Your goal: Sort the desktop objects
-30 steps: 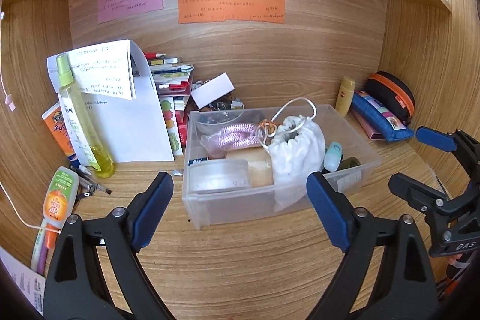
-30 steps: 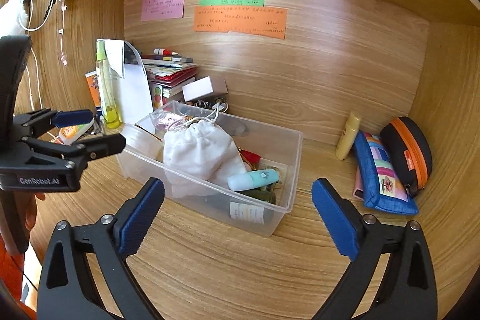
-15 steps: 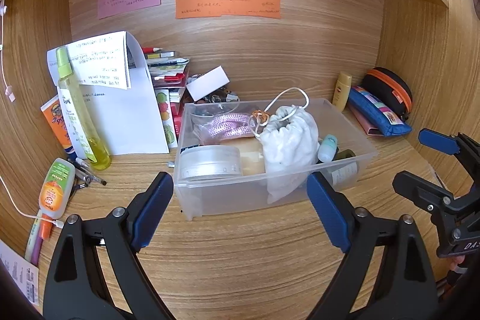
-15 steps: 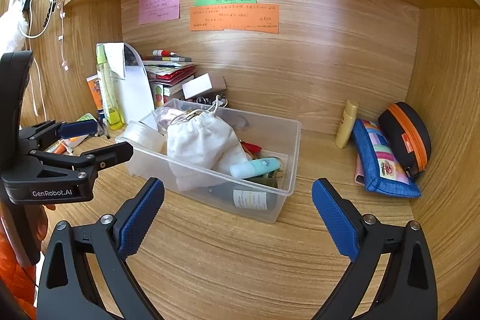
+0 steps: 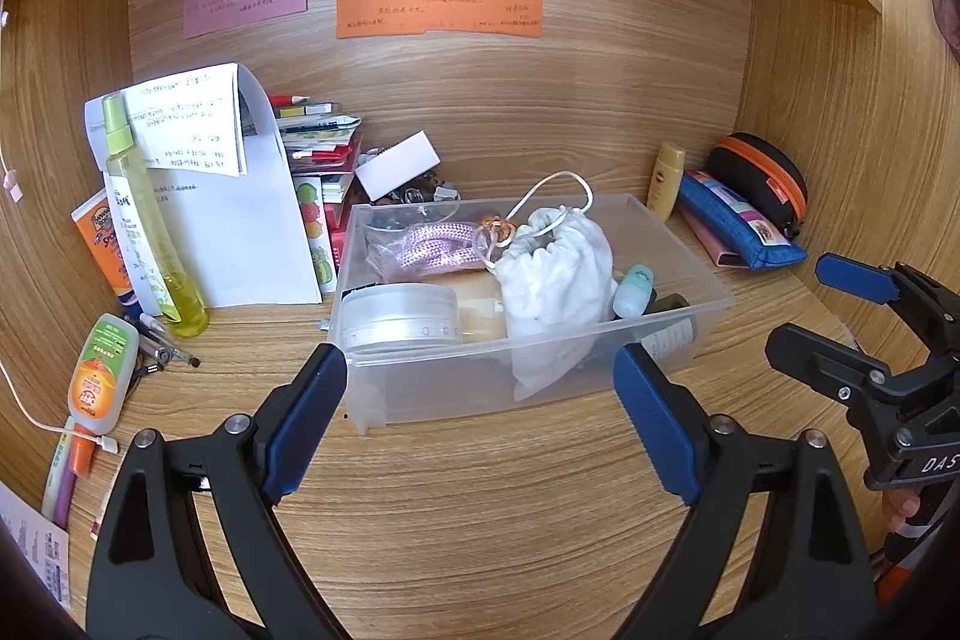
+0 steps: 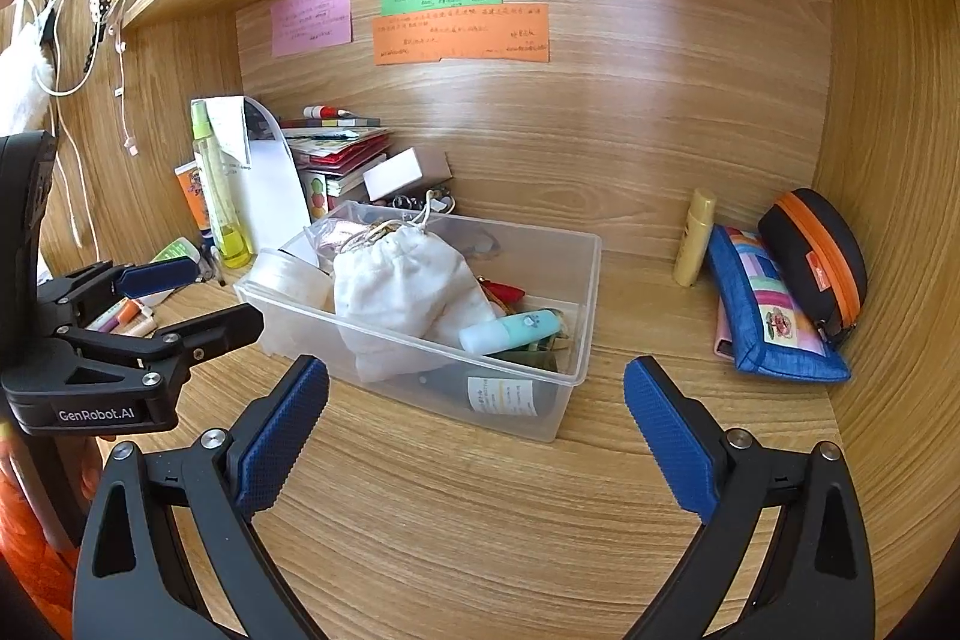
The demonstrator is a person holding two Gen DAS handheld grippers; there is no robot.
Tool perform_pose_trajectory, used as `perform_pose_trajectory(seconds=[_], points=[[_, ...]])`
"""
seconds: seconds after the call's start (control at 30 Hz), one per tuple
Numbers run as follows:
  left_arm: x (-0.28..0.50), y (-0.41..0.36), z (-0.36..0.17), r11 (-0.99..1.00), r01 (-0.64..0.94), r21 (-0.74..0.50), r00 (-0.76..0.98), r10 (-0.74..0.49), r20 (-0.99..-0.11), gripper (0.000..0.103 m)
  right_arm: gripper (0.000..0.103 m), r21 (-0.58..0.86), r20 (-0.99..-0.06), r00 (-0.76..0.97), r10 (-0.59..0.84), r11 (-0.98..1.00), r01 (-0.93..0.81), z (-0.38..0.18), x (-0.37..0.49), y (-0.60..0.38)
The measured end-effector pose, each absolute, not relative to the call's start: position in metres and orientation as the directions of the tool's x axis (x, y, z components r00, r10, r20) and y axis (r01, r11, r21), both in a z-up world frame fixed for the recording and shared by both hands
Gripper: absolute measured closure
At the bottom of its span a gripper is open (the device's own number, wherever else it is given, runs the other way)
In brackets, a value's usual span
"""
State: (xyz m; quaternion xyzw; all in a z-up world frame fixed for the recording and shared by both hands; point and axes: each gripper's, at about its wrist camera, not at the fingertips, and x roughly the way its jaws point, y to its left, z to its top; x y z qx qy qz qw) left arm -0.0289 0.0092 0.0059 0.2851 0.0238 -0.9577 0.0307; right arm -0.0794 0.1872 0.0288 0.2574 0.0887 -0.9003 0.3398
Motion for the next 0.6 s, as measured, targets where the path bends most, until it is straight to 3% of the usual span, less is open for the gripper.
perform_pose_trajectory(seconds=[0.6], points=[[-0.026,0.009,0.008,-0.997,0.072,-0.033,-0.857,-0.045,-0.514,0.012,0.004,0.079,-0.543,-0.626,-0.56,-0.776,0.626,0.022,-0.091,0.193]])
